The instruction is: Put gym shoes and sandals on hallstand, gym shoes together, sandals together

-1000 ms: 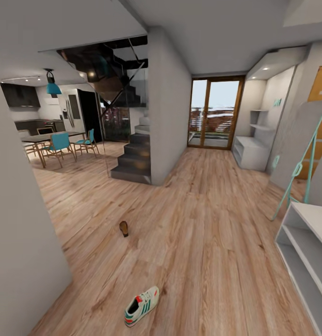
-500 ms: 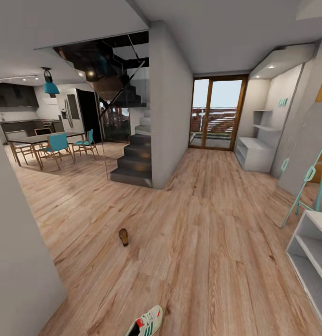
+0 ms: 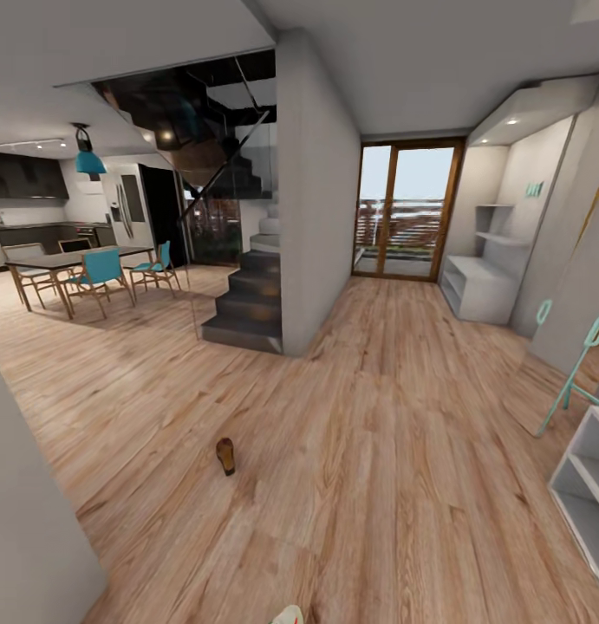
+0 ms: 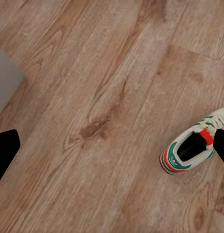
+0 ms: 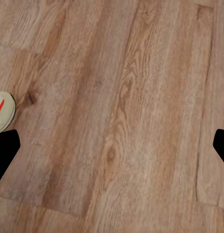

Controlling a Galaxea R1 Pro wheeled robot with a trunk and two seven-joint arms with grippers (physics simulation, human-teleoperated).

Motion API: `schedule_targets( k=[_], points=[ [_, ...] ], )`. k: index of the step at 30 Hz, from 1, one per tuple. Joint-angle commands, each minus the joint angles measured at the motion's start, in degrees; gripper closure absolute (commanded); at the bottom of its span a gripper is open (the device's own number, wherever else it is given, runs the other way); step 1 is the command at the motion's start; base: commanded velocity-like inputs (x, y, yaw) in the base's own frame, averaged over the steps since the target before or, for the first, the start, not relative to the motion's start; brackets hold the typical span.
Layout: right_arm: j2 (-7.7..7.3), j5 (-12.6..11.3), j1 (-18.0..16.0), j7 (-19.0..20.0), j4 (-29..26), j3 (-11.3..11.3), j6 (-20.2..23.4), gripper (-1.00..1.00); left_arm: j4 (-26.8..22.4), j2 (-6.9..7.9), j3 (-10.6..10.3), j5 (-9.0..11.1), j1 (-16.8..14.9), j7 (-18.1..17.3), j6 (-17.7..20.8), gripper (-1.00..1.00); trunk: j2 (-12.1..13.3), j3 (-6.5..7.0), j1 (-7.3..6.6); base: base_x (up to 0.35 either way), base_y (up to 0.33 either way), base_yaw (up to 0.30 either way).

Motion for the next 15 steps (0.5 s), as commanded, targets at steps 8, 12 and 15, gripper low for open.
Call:
schedule_targets(
  k=[8, 12, 15],
  points=[
    [0.00, 0.0, 0.0, 0.2, 0.0, 0.0, -0.2, -1.00, 0.0, 0.00, 0.2, 0.2, 0.0, 0.0, -0.2, -1.00, 0.0, -0.06, 0.01, 0.054, 0.000, -0.022],
    [0.01, 0.0, 0.0, 0.3, 0.0, 0.0, -0.2, -1.00, 0.0, 0.02, 0.2, 0.2, 0.0, 0.0, -0.2, -1.00, 0.0, -0.06, 0.01, 0.007, 0.000, -0.198],
    [0.00, 0.0, 0.0, 0.3, 0.0, 0.0, -0.2, -1.00, 0.0, 0.03, 0.2, 0.2, 0.0, 0.0, -0.2, -1.00, 0.0, -0.06, 0.01, 0.003, 0.000, -0.236]
  ],
)
